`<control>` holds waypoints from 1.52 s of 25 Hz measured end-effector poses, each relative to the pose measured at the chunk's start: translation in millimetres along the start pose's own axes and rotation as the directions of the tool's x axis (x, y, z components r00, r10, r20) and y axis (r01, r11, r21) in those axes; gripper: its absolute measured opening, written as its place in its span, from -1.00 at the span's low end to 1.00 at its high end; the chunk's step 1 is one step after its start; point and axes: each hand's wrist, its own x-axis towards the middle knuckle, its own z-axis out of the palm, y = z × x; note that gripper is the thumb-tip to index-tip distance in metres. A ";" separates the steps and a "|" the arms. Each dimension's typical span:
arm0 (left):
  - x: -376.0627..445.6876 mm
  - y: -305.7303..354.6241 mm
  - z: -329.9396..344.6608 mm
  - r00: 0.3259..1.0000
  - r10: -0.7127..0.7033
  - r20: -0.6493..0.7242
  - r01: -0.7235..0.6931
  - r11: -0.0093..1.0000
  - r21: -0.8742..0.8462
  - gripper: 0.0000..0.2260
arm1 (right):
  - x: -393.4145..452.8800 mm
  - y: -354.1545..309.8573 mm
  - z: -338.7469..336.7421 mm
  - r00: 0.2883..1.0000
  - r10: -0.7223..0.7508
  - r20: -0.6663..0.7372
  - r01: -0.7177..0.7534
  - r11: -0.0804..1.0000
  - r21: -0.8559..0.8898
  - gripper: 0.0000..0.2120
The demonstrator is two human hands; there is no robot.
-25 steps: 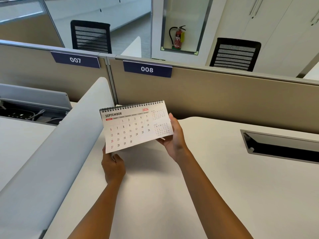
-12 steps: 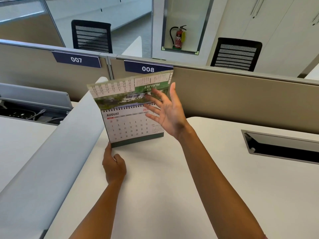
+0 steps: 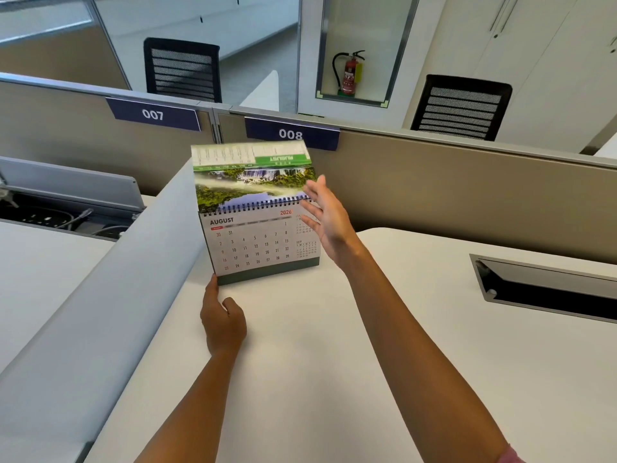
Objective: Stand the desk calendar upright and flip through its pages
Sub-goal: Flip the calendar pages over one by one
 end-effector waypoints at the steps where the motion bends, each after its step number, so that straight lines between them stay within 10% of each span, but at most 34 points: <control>1: 0.3 -0.5 0.3 1.000 0.000 0.000 0.000 1.000 -0.001 -0.44 | -0.8 10.2 -4.7 0.997 -0.002 -0.077 -0.003 0.998 -0.067 -0.55; 6: 0.8 -2.1 1.3 1.000 -0.006 -0.004 0.006 1.000 -0.009 -0.45 | -4.2 58.6 -29.0 0.939 0.018 -0.345 -0.112 0.960 -0.257 -0.64; 11: 1.3 -1.1 1.6 1.000 -0.005 -0.002 0.005 1.000 -0.012 -0.44 | -7.0 86.6 -27.1 0.934 0.169 -0.314 -0.295 0.860 -0.416 -0.52; 38: 2.2 -1.9 1.5 1.000 -0.016 -0.002 0.017 1.000 0.007 -0.44 | -53.3 98.9 -23.2 0.826 -0.037 -0.562 -0.158 0.942 -0.295 -0.90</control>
